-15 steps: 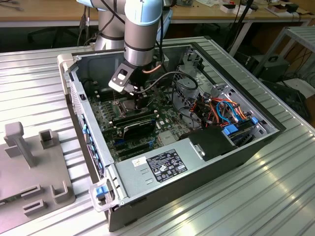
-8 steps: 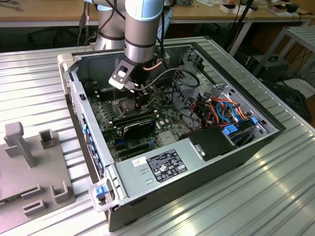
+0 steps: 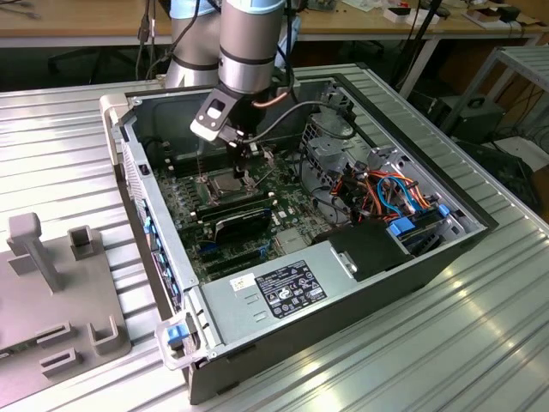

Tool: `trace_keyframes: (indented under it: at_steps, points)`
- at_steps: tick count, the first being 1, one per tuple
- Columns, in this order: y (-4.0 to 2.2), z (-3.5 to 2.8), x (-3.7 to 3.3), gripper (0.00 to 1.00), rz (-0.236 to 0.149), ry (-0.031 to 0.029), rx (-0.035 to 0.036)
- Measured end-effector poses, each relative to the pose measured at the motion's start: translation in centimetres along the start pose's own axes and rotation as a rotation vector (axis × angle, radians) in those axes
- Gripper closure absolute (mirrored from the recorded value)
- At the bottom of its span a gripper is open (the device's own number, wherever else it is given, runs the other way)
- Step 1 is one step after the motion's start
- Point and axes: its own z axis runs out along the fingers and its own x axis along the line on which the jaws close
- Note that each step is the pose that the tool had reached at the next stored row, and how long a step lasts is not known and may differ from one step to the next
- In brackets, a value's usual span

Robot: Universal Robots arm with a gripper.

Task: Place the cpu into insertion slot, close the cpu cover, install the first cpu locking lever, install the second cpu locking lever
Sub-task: 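Place the cpu into insertion slot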

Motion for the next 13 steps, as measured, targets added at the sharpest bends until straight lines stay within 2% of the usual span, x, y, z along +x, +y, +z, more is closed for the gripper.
trace_keyframes:
  at_steps: [5, 7, 13]
  points:
    - [0.04, -1.03, -0.02, 0.89, 0.0, -0.0005, 0.0005]
    - [0.05, -1.39, -0.03, 0.89, 0.0, -0.0009, 0.0007]
    - [0.05, -1.39, -0.02, 0.89, 0.0, -0.001, 0.0007]
